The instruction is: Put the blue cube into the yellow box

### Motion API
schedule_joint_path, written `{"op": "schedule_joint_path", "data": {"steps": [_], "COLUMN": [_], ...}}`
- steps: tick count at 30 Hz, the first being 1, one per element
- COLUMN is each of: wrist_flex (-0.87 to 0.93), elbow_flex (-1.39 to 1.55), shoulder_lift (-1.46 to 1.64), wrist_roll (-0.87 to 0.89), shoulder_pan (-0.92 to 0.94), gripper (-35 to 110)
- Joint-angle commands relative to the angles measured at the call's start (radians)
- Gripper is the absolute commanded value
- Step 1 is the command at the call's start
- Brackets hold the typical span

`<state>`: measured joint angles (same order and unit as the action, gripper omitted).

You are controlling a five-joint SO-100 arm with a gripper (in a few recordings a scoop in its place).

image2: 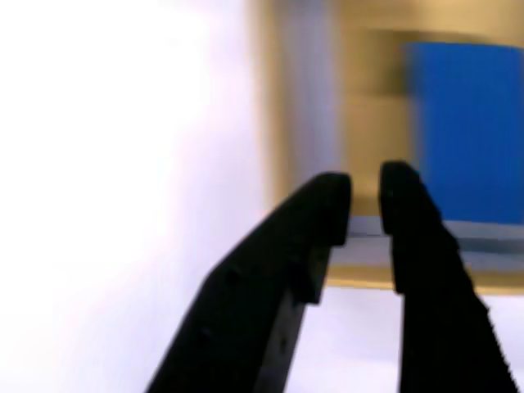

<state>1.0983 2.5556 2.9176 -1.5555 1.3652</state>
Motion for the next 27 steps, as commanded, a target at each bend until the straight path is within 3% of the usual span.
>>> {"op": "schedule_joint_path", "data": {"steps": [1, 9, 14, 20, 27], "wrist_flex": [-0.051, -0.084, -0.138, -0.127, 0.034], "elbow_flex": [-0.104, -0.052, 0.071, 0.250, 0.364], "shoulder_lift": [0.040, 0.063, 0.147, 0.282, 0.393], "wrist_roll": [-0.012, 0.003, -0.041, -0.094, -0.100], "shoulder_pan": [-0.239, -0.838, -1.114, -1.327, -1.419], "gripper": [0, 0, 0, 0, 0]}}
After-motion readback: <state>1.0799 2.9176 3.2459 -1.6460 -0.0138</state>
